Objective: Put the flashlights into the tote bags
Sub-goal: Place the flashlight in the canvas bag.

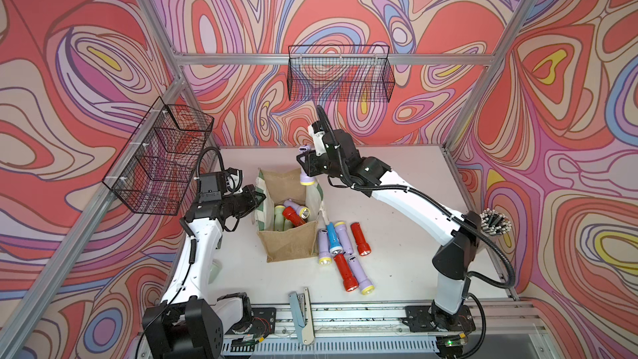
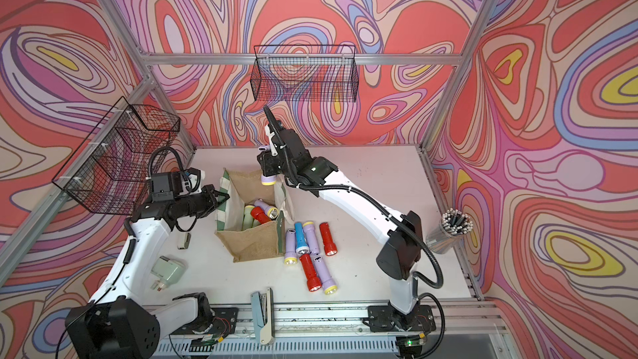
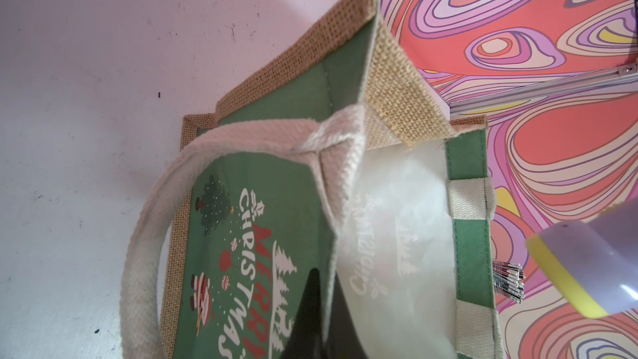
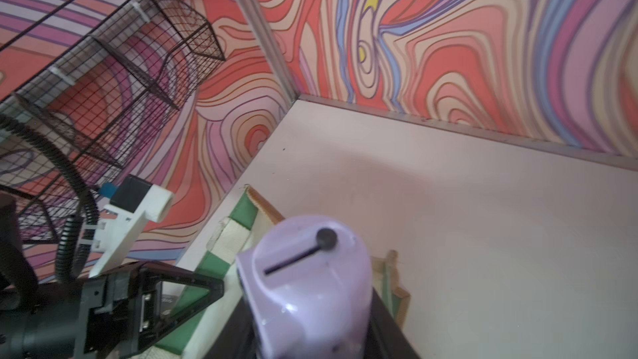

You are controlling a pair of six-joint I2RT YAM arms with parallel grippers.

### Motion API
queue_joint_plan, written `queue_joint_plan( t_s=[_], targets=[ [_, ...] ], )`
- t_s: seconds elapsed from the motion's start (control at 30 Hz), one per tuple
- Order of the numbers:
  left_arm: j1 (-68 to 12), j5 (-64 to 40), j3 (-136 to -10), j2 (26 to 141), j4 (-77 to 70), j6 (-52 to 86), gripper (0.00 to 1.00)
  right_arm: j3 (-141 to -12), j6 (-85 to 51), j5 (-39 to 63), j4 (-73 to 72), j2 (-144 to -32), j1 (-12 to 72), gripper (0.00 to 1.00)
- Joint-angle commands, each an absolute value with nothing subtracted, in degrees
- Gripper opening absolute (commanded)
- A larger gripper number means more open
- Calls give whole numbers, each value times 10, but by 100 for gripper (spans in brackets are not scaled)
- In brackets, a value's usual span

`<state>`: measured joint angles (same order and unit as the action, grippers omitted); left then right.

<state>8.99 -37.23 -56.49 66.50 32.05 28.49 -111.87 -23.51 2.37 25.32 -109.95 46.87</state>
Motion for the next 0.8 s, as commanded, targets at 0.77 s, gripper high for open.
queue_joint_plan(
  t_s=[0.77],
  targets=[
    [93,-380,-561,659,300,284,0,-1121,-375,194,296,-1324,512,15]
  ],
)
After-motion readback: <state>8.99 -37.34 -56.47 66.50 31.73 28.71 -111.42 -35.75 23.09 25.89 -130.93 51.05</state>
